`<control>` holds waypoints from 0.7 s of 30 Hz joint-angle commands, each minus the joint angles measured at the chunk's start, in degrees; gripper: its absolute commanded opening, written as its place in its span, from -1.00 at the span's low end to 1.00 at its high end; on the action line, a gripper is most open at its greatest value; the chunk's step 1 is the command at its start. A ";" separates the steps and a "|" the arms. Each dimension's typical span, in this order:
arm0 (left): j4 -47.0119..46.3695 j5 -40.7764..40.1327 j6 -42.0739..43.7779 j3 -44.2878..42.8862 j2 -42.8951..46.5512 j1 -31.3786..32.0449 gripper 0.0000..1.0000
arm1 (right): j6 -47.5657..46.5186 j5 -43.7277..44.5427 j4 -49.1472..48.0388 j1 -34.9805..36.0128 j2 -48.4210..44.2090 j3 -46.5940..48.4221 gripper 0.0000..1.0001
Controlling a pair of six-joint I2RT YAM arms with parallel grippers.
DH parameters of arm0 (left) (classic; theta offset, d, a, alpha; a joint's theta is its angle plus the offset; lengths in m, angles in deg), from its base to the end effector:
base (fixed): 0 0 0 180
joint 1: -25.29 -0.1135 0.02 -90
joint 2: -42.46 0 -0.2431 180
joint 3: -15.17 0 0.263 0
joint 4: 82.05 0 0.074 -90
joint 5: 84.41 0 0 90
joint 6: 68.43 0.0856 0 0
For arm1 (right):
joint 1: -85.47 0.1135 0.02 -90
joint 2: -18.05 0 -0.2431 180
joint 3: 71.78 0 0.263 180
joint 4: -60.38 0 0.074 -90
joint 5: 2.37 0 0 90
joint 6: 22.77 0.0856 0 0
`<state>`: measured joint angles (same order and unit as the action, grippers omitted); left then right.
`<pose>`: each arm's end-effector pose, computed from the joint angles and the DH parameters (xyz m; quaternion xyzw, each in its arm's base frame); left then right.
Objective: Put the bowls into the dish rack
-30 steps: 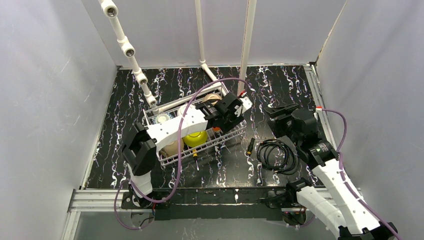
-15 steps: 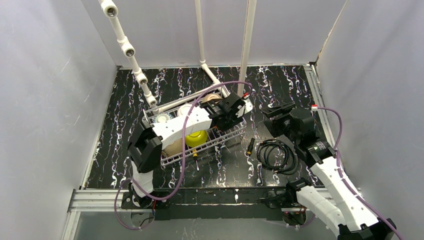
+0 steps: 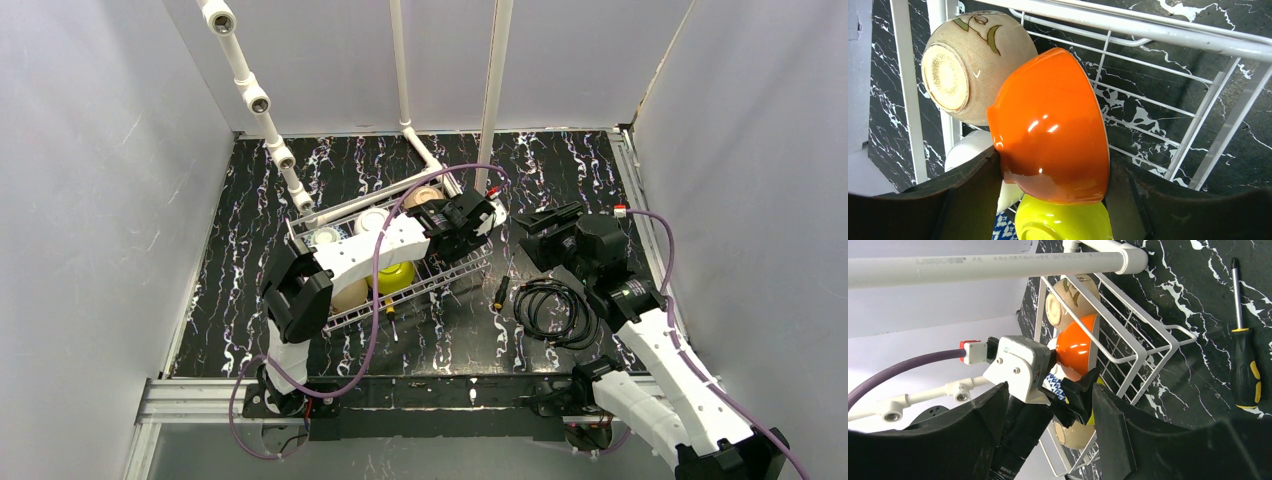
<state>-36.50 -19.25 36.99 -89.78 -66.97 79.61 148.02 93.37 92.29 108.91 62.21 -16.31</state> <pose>0.2978 -0.3531 0.2060 0.4644 0.7950 0.0794 0.3820 0.2351 0.0926 0.2784 0.4190 0.7067 0.4235 0.3816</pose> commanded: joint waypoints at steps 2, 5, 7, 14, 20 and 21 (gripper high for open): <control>2.82 3.35 0.10 0.46 1.87 -0.29 0.29 | -0.36 -1.16 -3.35 0.18 0.22 -0.02 0.40; 2.93 4.55 0.73 0.88 1.90 -0.35 0.38 | -0.37 -1.09 -3.40 0.19 0.14 -0.09 0.40; 3.33 5.44 0.98 0.89 1.97 -0.32 0.44 | -0.42 -0.96 -3.23 0.20 0.00 -0.04 0.40; 3.59 8.44 0.08 0.72 3.66 -0.34 0.65 | -0.59 -0.54 -2.61 0.17 -0.50 -0.09 0.40; 4.04 9.81 0.34 0.48 5.53 -0.28 0.83 | -0.41 -0.17 -2.51 0.15 -0.93 -0.22 0.41; 4.08 10.27 0.51 0.47 5.87 -0.34 0.85 | -0.30 0.22 -2.87 0.12 -1.19 -0.18 0.41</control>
<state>-34.05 -11.30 37.42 -89.48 -66.18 79.46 148.02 92.56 91.40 108.91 62.52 -16.33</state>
